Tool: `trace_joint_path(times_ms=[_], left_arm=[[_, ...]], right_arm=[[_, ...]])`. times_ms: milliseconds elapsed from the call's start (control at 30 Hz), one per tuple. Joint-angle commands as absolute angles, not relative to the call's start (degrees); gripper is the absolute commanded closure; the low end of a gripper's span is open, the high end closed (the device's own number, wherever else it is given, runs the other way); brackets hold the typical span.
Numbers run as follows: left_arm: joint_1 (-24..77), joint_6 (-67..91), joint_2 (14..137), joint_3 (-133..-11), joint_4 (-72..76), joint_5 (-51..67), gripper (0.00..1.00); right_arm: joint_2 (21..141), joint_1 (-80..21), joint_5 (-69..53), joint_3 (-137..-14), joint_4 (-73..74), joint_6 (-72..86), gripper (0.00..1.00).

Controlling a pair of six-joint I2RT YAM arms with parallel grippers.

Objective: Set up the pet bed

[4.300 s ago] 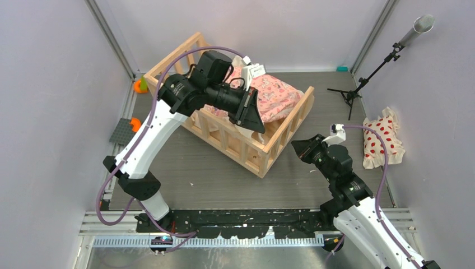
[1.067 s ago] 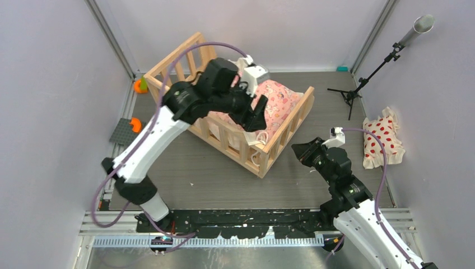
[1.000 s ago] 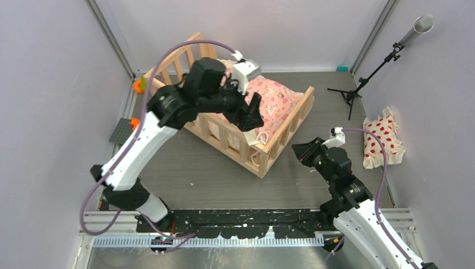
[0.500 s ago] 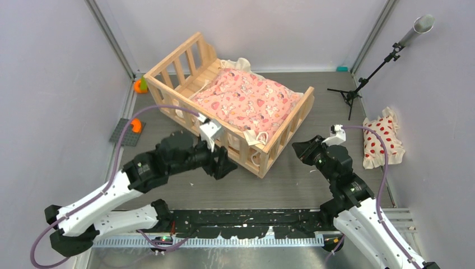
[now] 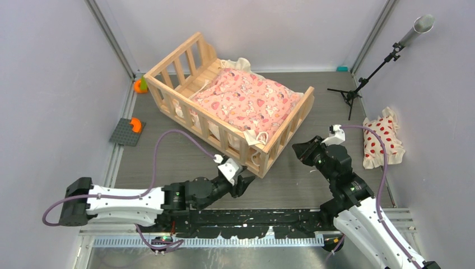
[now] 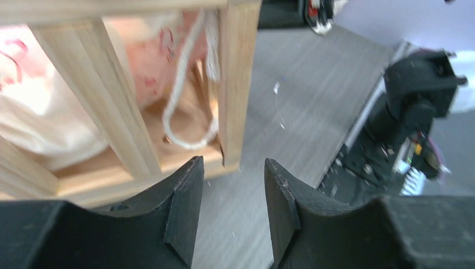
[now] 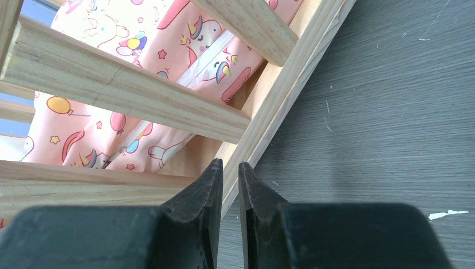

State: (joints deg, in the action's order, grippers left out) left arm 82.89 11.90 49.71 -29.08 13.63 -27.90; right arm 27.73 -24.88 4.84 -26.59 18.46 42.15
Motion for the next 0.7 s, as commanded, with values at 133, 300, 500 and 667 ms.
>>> trace_joint_path(times_ms=[133, 300, 500, 667], left_arm=[[83.7, -4.5, 59.1, -30.0, 43.2, -41.0, 0.53], [83.7, -8.4, 61.8, -29.8, 47.1, -41.7, 0.53], [83.7, -9.5, 62.2, -28.4, 48.4, -43.2, 0.54], [83.7, -7.8, 62.3, -27.3, 48.5, -43.0, 0.59]], right_arm=[[26.8, -24.7, 5.3, -27.4, 17.3, 40.7, 0.78], [26.9, -24.8, 3.4, -27.9, 17.1, 39.6, 0.78], [25.1, -24.7, -7.8, -27.0, 12.7, 39.9, 0.77], [25.6, -24.7, -18.8, -25.6, 6.8, 43.7, 0.80]])
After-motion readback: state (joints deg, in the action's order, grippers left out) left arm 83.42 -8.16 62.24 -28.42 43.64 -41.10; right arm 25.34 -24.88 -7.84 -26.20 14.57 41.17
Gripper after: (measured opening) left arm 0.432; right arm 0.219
